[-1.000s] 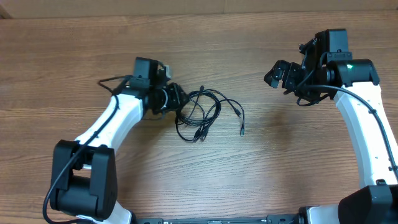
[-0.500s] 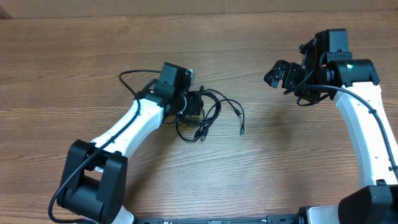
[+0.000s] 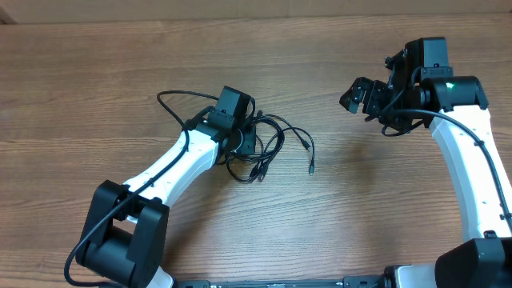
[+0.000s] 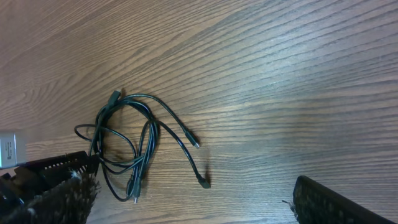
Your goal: Untangle cables
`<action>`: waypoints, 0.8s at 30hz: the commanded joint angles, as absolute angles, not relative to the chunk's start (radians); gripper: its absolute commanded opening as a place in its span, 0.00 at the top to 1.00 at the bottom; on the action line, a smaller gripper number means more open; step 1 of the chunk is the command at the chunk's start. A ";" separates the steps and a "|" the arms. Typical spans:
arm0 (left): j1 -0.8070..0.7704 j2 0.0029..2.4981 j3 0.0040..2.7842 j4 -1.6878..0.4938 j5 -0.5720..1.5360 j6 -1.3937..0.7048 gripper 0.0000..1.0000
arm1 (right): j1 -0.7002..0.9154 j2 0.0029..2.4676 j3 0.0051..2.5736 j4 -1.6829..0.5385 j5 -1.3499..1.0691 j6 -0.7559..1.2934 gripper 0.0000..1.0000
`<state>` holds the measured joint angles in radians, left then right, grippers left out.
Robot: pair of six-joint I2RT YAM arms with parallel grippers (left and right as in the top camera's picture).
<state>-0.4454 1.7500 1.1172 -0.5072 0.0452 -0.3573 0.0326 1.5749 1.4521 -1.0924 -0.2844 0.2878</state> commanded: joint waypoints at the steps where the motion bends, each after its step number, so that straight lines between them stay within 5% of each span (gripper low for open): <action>1: -0.447 1.754 1.114 -0.522 0.023 -0.336 0.64 | 0.028 1.571 1.477 -1.087 -0.290 0.288 0.00; 9: -0.445 1.754 1.114 -0.523 0.002 -0.336 0.88 | 0.028 1.571 1.477 -1.087 -0.290 0.288 0.00; 13: -0.445 1.754 1.114 -0.521 -0.011 -0.336 0.73 | 0.028 1.571 1.477 -1.087 -0.290 0.288 0.00; 24: -0.445 1.754 1.114 -0.452 -0.205 -0.336 0.96 | 0.028 1.571 1.477 -1.087 -0.290 0.288 0.00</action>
<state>-0.4454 1.7500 1.1172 -0.4629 -0.1127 -0.3374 0.0326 1.5749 1.4521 -1.0920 -0.2848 0.2871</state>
